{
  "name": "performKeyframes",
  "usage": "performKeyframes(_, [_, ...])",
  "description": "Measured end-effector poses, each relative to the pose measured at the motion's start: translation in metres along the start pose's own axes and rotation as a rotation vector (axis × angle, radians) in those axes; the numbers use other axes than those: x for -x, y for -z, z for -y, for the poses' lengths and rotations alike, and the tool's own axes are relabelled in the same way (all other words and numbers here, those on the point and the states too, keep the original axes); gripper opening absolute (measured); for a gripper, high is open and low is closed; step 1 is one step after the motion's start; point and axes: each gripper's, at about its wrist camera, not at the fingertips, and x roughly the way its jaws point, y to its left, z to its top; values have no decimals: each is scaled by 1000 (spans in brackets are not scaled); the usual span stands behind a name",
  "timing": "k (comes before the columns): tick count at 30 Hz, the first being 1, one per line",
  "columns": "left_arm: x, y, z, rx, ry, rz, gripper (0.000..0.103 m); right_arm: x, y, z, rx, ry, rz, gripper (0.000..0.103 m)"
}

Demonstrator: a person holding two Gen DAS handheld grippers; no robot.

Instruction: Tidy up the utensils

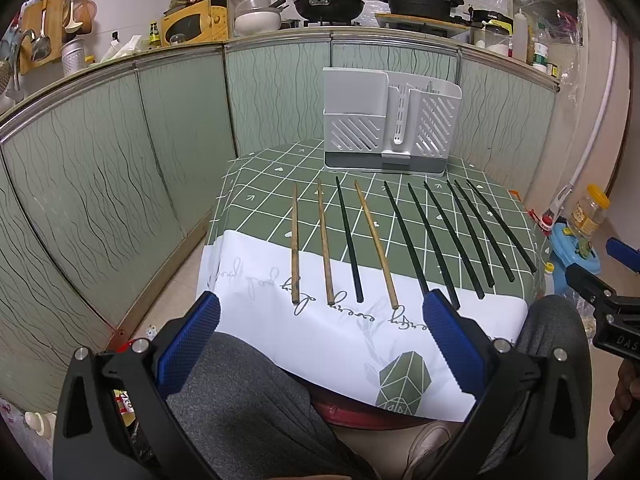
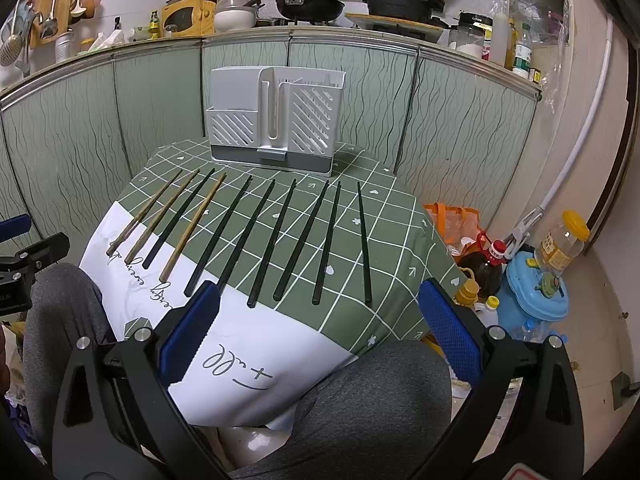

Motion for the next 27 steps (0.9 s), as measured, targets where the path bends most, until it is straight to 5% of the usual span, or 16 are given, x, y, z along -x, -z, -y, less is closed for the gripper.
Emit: performKeyframes(27, [14,-22,6,-39,15,42,99,19,-23,-1,35,17,47,95])
